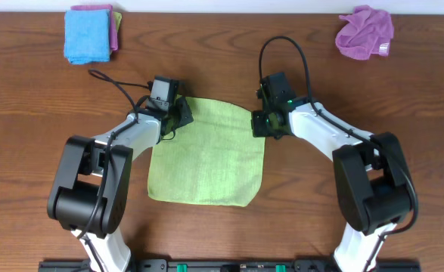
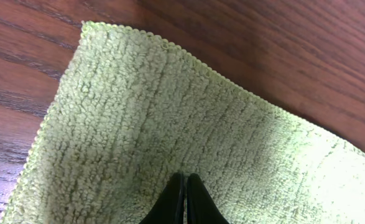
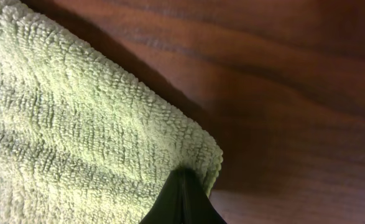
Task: Fold the cloth
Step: 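Release the cloth with both grippers and raise both arms away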
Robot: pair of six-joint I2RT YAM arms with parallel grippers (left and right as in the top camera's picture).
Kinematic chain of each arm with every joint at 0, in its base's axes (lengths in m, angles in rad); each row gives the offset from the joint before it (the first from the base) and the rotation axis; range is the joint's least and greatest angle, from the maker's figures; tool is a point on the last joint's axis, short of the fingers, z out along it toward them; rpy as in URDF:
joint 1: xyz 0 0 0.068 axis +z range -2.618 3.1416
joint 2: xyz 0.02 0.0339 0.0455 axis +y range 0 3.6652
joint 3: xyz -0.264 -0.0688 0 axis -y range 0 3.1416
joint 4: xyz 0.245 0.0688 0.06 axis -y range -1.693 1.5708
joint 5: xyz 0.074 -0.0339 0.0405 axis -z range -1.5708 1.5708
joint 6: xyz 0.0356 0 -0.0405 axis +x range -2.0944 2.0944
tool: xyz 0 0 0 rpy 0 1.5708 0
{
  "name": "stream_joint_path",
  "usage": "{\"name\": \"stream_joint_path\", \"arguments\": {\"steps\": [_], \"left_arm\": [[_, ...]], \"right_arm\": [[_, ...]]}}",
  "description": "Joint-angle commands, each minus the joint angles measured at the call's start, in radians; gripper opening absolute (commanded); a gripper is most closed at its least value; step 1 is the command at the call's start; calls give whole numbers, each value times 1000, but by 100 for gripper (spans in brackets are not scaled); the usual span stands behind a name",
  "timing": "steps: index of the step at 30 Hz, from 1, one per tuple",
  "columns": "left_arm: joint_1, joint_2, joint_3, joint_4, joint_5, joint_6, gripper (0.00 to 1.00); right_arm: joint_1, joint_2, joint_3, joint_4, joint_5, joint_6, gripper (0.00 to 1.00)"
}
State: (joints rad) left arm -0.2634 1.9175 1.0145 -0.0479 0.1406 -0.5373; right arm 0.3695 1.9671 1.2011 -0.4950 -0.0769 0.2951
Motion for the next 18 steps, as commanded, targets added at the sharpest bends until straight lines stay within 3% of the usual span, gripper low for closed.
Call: {"name": "stream_joint_path", "arguments": {"steps": [1, 18], "left_arm": [[1, 91, -70, -31, 19, -29, 6], [1, 167, -49, 102, 97, -20, 6]], "right_arm": [[-32, 48, -4, 1, 122, -23, 2], [-26, 165, -2, 72, 9, -19, 1]]}}
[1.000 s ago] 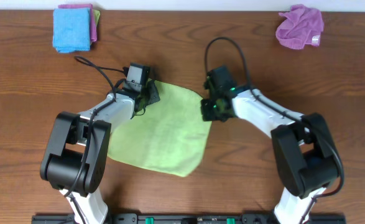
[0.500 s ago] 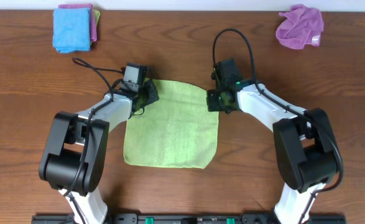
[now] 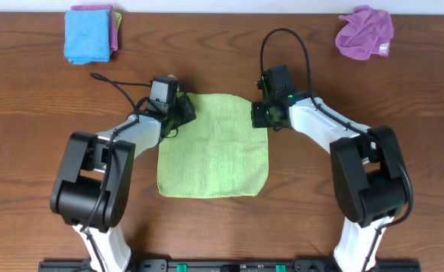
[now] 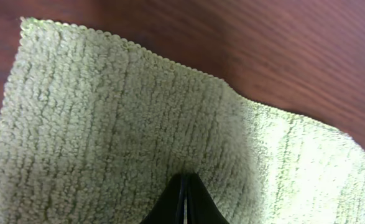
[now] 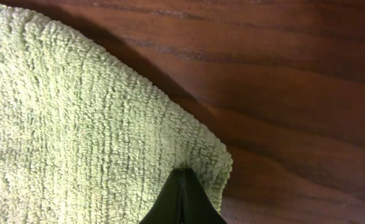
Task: Fold the cloth
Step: 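Release the cloth with both grippers and raise both arms away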
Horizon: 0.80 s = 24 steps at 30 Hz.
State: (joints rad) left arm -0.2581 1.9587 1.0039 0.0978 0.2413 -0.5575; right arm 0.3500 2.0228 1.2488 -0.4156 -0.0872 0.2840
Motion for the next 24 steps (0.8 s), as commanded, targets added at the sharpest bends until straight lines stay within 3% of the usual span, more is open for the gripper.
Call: {"name": "stream_joint_path", "arguments": {"steps": [1, 9, 14, 24], "left_arm": [[-5, 138, -29, -44, -4, 7, 6], [-3, 181, 64, -73, -19, 65, 6], [-3, 181, 112, -153, -19, 101, 6], [-2, 180, 159, -154, -32, 132, 6]], "right_arm": [[-6, 109, -50, 1, 19, -8, 2], [-16, 110, -44, 65, 39, -11, 1], [-45, 110, -3, 19, 62, -8, 2], [-64, 110, 115, -50, 113, -12, 1]]}}
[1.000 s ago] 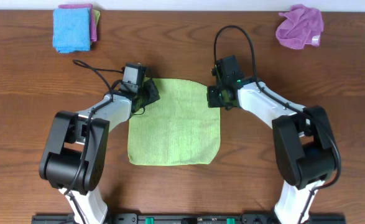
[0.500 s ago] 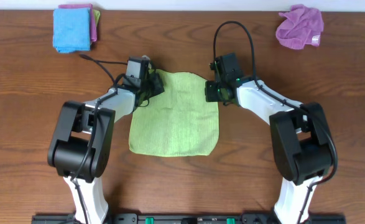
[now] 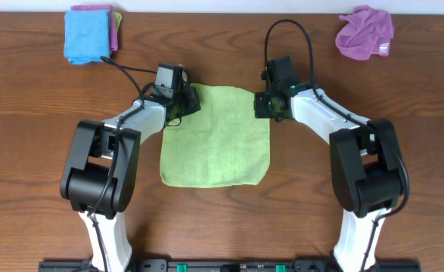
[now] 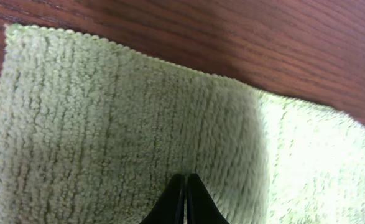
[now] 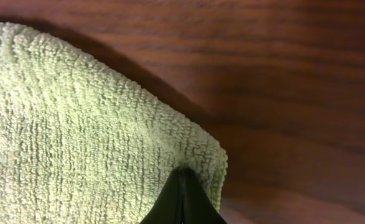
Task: Fold the cloth
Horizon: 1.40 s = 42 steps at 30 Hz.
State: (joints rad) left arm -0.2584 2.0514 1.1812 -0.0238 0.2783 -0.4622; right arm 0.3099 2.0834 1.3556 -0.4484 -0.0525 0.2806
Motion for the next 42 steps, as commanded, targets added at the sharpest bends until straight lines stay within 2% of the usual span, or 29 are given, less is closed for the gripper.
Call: {"name": "stream_joint_path", "arguments": {"steps": [1, 5, 7, 10, 18, 22, 25, 30, 36, 39, 42], "left_arm": [[-2, 88, -6, -36, -68, 37, 6], [-2, 88, 60, -88, -68, 82, 6], [-2, 87, 103, -131, -72, 106, 6], [-2, 85, 159, -174, -72, 126, 6], [-2, 66, 338, -328, -72, 131, 6], [-2, 31, 461, -454, -79, 146, 6], [-2, -32, 535, -541, -80, 153, 6], [-2, -178, 554, -664, -79, 151, 6], [-2, -351, 548, -1017, -126, 147, 6], [-11, -439, 504, -1049, -128, 140, 6], [-33, -579, 404, -1029, -162, 114, 6]], "right_arm": [[-24, 49, 19, -20, 78, -16, 1], [-19, 48, 92, -60, 68, -20, 2], [-20, 48, 155, -112, 52, -21, 11], [-19, 48, 249, -199, 43, -24, 16], [-15, 44, 566, -470, 42, -90, 14], [-17, 16, 694, -587, 49, -134, 35], [-17, -23, 753, -692, 56, -162, 42], [-17, -99, 759, -867, 56, -163, 43], [-10, -272, 735, -1009, 50, -161, 48], [-5, -397, 653, -1012, 41, -162, 51], [6, -570, 454, -948, 36, -151, 52]]}}
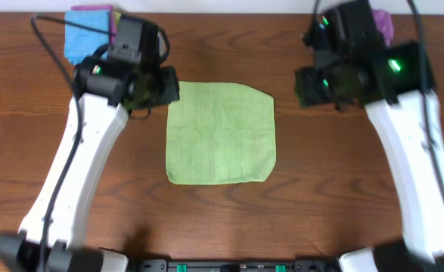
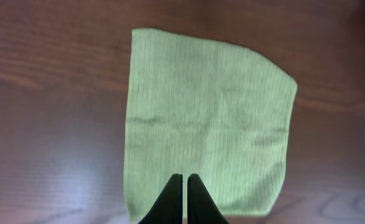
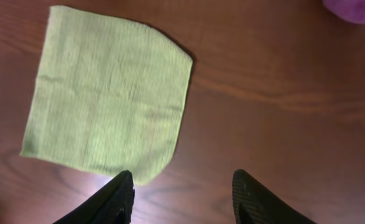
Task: Fold the cloth
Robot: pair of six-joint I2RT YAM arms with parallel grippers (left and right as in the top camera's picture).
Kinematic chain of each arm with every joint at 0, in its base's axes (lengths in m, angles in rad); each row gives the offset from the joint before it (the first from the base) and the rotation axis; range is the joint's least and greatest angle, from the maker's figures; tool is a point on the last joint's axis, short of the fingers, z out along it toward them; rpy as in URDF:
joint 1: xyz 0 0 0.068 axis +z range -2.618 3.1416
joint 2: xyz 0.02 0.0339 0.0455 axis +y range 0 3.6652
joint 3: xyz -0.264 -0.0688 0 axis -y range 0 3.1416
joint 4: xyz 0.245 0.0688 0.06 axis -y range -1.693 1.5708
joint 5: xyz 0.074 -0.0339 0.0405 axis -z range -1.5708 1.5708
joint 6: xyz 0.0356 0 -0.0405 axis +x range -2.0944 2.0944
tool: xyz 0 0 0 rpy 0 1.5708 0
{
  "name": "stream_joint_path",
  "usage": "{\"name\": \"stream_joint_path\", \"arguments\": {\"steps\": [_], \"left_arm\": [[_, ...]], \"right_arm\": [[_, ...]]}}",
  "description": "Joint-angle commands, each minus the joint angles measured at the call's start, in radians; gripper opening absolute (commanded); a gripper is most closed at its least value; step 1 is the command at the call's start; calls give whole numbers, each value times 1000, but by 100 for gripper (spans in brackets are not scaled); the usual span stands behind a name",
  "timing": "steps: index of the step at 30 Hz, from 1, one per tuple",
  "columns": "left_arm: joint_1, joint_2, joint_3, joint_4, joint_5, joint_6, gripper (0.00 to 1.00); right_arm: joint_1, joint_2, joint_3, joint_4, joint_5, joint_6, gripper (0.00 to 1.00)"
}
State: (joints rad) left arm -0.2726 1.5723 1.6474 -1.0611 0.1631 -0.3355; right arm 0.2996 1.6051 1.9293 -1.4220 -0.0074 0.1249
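Observation:
The green cloth point(image 1: 220, 134) lies flat on the table as a rough square, and nothing touches it. It shows whole in the left wrist view point(image 2: 208, 121) and in the right wrist view point(image 3: 107, 93). My left gripper point(image 1: 158, 91) hangs high beside the cloth's far left corner. Its fingers point(image 2: 185, 190) are shut with nothing between them. My right gripper point(image 1: 317, 83) is raised to the right of the far right corner. It stands open point(image 3: 185, 196) and empty over bare wood.
A folded blue cloth point(image 1: 85, 34) over a pink one lies at the far left, partly behind my left arm. A crumpled purple cloth point(image 3: 356, 7) lies at the far right. The table is dark wood point(image 1: 320, 174).
Both grippers were shut on the cloth's far corners, low on the table. Now both are raised and outside the cloth, which lies released. The right gripper has opened; the left is shut on nothing.
At first both grippers pinched the far corners, with the cloth lying nearer the front edge. At each later moment the cloth sat further toward the back and lay squarer. Now it rests flat mid-table, let go, with both arms lifted away.

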Motion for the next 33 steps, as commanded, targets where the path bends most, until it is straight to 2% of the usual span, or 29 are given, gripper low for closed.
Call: {"name": "stream_joint_path", "arguments": {"steps": [1, 3, 7, 12, 18, 22, 26, 28, 29, 33], "left_arm": [[-27, -151, -110, 20, -61, -22, 6], [-39, -251, -226, 57, -62, -32, 6], [-42, -412, -485, 140, -58, -104, 6], [-42, -538, -827, 298, 59, -218, 6], [-42, -530, -1009, 427, 100, -272, 7], [-42, -527, -1046, 477, 124, -272, 17], [-42, -518, -1050, 520, 104, -270, 32], [-42, -505, -1050, 543, 101, -270, 39], [-41, -493, -1050, 561, 98, -265, 47], [-28, -445, -1050, 616, 101, -237, 49]], "right_arm": [[18, -155, -209, 67, -12, 21, 53], [20, -265, -385, 161, -37, 50, 54], [20, -439, -740, 366, -203, 99, 63], [20, -465, -1066, 549, -380, 185, 65], [22, -409, -1188, 610, -501, 193, 64], [82, -394, -1209, 628, -556, 165, 63], [221, -396, -1206, 680, -478, 158, 56], [304, -396, -1194, 681, -339, 171, 55], [348, -396, -1186, 675, -246, 194, 57], [462, -396, -1130, 619, 84, 268, 61]]}}
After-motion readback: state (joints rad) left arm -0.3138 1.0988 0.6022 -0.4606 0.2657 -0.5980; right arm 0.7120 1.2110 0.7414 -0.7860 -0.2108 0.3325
